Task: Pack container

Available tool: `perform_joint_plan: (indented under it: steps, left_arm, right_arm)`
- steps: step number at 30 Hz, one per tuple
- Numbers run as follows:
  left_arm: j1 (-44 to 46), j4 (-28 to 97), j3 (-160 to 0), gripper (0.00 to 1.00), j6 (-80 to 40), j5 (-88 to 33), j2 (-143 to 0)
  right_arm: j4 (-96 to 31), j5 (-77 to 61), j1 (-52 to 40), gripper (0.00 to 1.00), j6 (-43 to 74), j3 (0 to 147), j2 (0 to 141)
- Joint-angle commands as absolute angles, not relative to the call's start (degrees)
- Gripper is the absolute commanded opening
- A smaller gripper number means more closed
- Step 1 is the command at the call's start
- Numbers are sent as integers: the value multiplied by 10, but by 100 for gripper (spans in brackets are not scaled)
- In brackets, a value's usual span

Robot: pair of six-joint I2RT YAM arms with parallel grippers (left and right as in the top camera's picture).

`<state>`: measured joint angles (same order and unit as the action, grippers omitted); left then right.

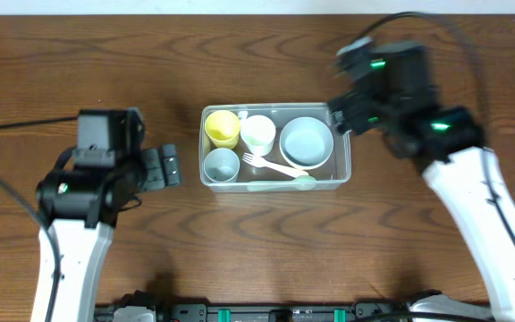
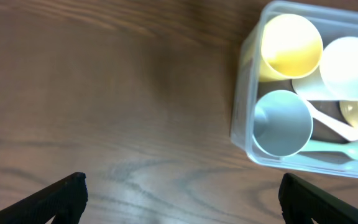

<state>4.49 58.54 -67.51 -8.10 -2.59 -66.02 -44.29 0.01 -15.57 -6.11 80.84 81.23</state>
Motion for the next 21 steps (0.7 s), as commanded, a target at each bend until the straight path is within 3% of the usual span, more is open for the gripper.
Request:
perform_joint_plan:
  steps: [1,11,21]
  left_arm:
    - [65,564,-706,98,-47,-19,-715]
    - [65,509,-708,98,-47,-19,-778]
    - [65,521,-681,98,-30,-23,-668]
  right_arm:
    - [-456,14,-88,99,72,811,808]
    - [-484,13,-7,99,66,810,806]
    - [-519,76,-8,99,154,752,707]
